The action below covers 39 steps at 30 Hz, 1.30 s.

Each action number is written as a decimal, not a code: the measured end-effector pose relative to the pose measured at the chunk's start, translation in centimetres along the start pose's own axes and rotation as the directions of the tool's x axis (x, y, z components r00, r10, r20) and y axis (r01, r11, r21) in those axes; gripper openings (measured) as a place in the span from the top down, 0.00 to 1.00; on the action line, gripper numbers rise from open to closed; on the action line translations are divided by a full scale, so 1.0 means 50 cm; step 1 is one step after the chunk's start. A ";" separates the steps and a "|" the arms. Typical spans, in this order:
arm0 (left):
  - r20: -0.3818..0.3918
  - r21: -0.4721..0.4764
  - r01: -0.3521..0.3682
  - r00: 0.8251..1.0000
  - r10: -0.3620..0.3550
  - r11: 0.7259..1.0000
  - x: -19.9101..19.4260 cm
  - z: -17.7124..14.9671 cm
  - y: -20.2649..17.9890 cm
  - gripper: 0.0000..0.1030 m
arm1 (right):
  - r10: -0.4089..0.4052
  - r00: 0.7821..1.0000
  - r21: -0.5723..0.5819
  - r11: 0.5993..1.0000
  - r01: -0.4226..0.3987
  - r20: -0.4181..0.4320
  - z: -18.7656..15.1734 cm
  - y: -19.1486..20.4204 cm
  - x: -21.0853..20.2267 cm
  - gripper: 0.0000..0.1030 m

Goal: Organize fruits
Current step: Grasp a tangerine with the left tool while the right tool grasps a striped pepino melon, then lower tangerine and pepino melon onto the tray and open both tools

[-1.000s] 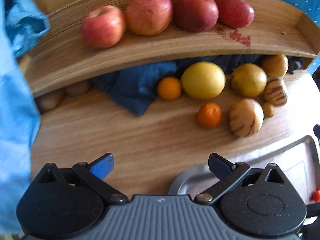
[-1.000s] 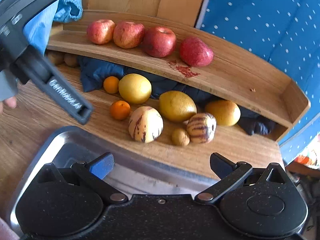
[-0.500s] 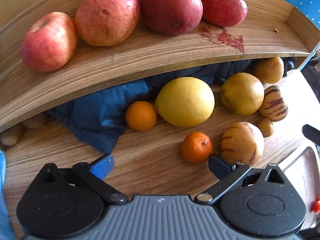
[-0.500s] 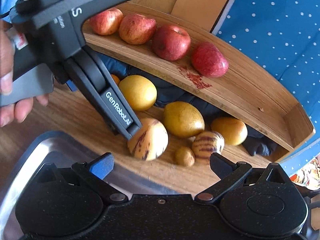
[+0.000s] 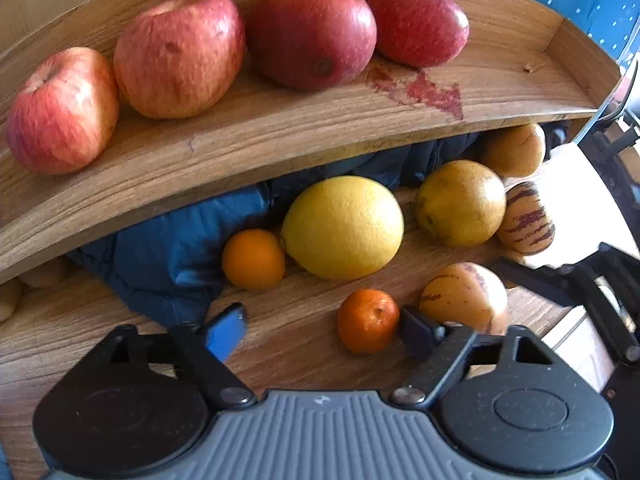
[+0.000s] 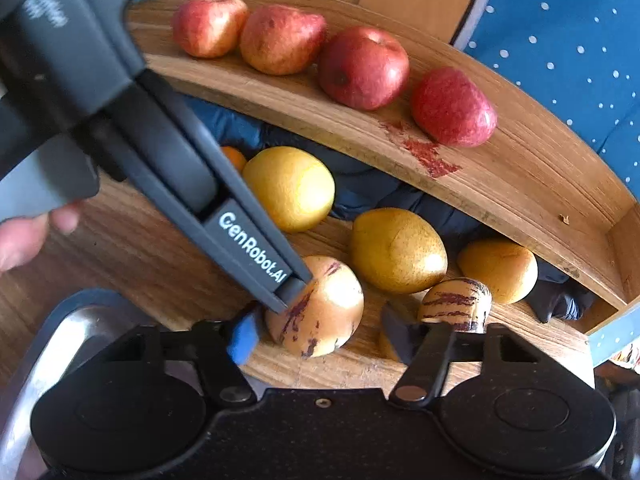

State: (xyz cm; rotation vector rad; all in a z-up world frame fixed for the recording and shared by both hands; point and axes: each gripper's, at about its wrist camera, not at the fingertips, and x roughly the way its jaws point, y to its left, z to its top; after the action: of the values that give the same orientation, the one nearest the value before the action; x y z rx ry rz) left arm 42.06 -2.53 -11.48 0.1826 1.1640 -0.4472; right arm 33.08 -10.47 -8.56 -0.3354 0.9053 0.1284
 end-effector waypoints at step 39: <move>-0.051 0.067 0.225 0.974 -0.222 0.972 -0.113 -0.158 -0.174 0.66 | -0.144 0.987 0.256 0.959 0.122 0.069 -0.223 -0.004 -0.237 0.47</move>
State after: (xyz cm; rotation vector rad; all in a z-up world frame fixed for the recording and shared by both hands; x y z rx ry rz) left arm 29.84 -6.09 -8.63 0.1247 1.2171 -0.6881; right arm 17.47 -14.08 -5.52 -0.1526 0.7997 -0.0958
